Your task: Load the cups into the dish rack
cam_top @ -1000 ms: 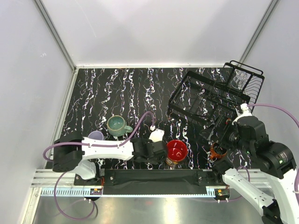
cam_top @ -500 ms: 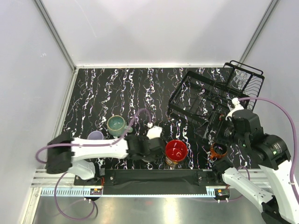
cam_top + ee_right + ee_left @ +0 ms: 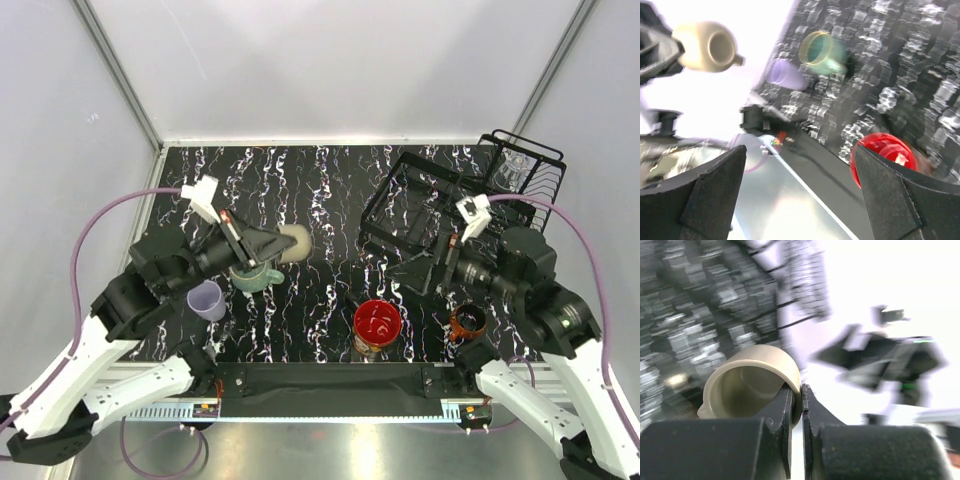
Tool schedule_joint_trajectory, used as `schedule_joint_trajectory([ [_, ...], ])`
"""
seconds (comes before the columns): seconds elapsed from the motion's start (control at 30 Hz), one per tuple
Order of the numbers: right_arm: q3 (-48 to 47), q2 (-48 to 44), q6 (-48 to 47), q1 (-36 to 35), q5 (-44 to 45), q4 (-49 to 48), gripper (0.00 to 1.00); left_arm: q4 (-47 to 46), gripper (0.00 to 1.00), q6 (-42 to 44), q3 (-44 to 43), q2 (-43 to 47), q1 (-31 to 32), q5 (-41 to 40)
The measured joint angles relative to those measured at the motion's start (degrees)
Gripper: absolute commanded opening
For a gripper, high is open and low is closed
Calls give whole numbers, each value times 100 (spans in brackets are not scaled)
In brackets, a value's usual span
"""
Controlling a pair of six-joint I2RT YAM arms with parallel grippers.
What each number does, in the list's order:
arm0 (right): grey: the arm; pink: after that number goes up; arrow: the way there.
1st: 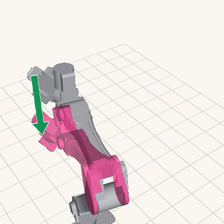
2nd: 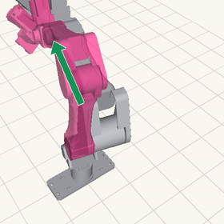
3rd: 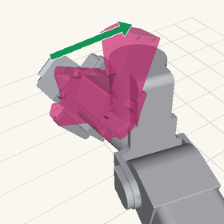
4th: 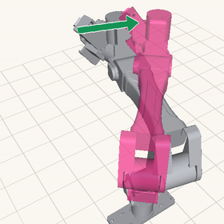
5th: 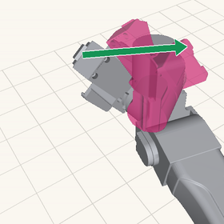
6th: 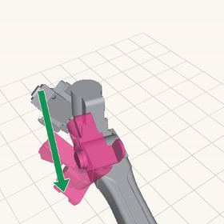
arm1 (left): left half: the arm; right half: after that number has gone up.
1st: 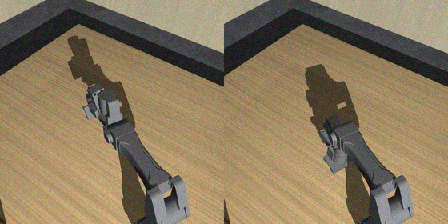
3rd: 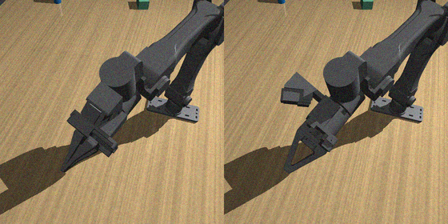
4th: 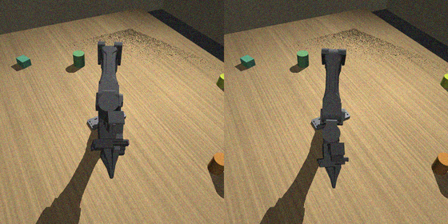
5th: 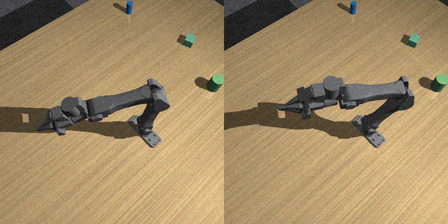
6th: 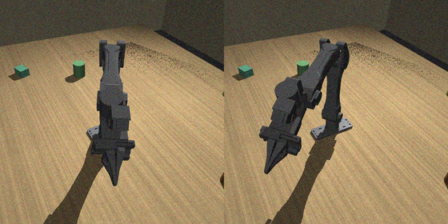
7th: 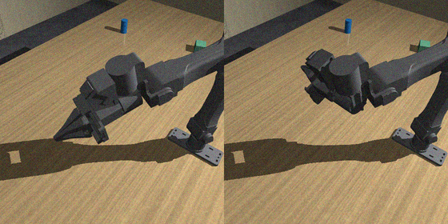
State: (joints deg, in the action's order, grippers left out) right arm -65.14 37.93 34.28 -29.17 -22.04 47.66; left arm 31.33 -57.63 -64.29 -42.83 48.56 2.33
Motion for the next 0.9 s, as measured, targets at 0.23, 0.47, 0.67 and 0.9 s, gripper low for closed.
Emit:
schedule_joint_trajectory([
  [0.23,1287,238,1023,-2,-1663,-2935,86,-2675,0,-1958,822,-271,-507,1320],
  [0.47,1893,127,1762,-4,-1919,-4710,81,-3921,0,-3512,1786,-308,-529,1064],
  [0.67,1910,468,2006,-142,-1958,-5665,66,-3788,0,-3775,1410,127,-529,695],
  [0.9,1897,1213,1978,-940,-1851,-6212,69,-3654,0,-4103,1202,177,-529,616],
])
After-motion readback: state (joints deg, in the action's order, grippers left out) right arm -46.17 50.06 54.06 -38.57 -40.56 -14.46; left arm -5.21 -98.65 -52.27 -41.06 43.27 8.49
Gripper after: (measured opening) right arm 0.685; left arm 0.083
